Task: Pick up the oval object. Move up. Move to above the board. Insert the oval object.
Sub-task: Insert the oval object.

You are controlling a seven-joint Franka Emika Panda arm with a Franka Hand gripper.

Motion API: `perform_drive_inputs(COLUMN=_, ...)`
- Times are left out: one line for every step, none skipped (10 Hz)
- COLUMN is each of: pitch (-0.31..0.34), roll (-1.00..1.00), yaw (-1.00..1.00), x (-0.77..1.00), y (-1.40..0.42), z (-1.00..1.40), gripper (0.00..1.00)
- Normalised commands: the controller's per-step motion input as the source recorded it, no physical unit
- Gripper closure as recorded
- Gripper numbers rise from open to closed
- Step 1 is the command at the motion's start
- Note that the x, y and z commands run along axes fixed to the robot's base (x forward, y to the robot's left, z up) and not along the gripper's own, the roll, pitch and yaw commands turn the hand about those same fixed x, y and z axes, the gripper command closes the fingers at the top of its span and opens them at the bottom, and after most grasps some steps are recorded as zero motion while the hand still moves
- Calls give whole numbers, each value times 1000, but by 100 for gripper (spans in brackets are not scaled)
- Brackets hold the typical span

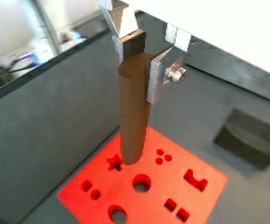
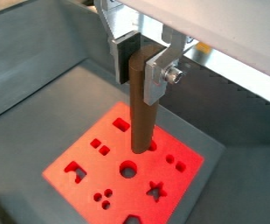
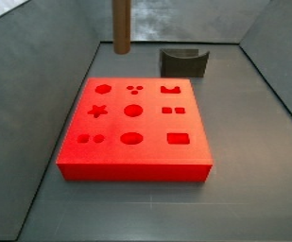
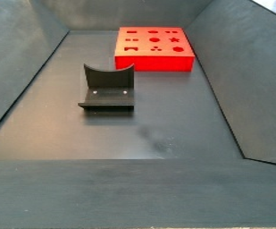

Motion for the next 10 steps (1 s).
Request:
perform_drive_inputs(pitch=10, roll=69, yaw=-1000, x=-37, y=0, z=-326, gripper=100)
perform_drive_inputs(pitch=9, roll=69, yaw=-1000, x=-37, y=0, z=-329, gripper=100)
perform_drive_inputs(pitch=10, roll=69, yaw=-1000, x=-31, y=0, z=-329, gripper=100)
perform_drive_inputs(pitch=0, roll=29, yaw=-1000, x=0, y=-20, z=-234, gripper=100)
perform_drive_inputs(pitch=0, roll=29, yaw=-1000, x=0, y=-20, z=-237, gripper=100)
perform_drive_inputs(pitch=0, roll=29, yaw=-1000, x=0, y=-20, z=-237, gripper=100)
perform_drive_inputs(pitch=0, roll=29, yaw=-1000, x=0, y=-17, z=-240, gripper=100)
perform_drive_inputs(pitch=0, roll=30, yaw=-1000, x=0, y=-20, z=-240, gripper=100)
perform_drive_inputs(pitch=0, roll=6, yaw=-1000, x=0, y=-37, z=-197, gripper=100)
perform_drive_inputs(pitch=0, roll=0, yaw=-1000, x=0, y=-51, z=-169, gripper=100)
